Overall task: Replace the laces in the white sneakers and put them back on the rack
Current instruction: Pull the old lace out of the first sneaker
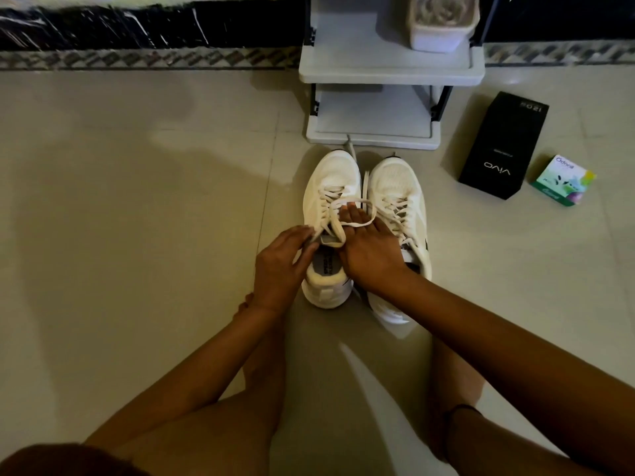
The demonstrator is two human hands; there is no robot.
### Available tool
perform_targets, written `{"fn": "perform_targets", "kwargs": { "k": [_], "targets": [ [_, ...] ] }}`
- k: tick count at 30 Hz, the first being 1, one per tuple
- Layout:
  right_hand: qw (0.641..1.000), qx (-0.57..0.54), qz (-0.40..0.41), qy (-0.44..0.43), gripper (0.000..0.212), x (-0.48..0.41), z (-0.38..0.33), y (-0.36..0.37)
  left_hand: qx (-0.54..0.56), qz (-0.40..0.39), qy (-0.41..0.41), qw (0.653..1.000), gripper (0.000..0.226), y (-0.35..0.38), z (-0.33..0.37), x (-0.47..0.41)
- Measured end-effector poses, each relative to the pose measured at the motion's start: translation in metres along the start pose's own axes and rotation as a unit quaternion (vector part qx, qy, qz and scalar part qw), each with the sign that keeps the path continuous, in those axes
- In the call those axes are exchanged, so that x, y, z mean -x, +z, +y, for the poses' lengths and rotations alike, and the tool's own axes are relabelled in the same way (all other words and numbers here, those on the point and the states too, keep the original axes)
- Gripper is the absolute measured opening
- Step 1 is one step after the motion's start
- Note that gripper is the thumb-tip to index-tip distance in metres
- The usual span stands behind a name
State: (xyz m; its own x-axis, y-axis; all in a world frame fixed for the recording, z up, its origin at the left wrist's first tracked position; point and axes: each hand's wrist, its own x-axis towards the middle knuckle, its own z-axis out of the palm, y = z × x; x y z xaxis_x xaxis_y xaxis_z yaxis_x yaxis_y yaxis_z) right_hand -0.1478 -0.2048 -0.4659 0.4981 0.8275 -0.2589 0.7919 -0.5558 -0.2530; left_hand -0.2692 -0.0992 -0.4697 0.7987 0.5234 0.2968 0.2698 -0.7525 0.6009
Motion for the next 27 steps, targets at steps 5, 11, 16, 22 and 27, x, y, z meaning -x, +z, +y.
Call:
{"fn": "perform_targets", "kwargs": {
  "k": [5, 11, 16, 22, 27],
  "targets": [
    [1.0, -0.026, 0.012, 0.001, 0.064, 0.002, -0.001, -0.004, 0.083, 0.031, -0.052, 0.995, 0.021, -0.005, 0.012, -0.004],
    [1.0, -0.029, 0.01, -0.002, 0.06, 0.004, -0.002, -0.007, 0.131, 0.004, -0.173, 0.976, 0.01, -0.003, 0.003, -0.021],
    [1.0, -0.018, -0.007, 0.003, 0.058, 0.004, 0.0, -0.008, 0.174, 0.013, -0.223, 0.959, 0.007, -0.005, 0.007, -0.022],
    [0.999, -0.04, 0.012, 0.006, 0.072, 0.003, -0.003, -0.004, 0.116, -0.054, -0.184, 0.975, 0.007, -0.011, 0.005, -0.029],
    [1.0, -0.025, 0.005, 0.002, 0.062, 0.005, -0.002, -0.009, -0.036, -0.12, -0.052, 0.991, 0.024, -0.013, 0.003, -0.035]
  ]
}}
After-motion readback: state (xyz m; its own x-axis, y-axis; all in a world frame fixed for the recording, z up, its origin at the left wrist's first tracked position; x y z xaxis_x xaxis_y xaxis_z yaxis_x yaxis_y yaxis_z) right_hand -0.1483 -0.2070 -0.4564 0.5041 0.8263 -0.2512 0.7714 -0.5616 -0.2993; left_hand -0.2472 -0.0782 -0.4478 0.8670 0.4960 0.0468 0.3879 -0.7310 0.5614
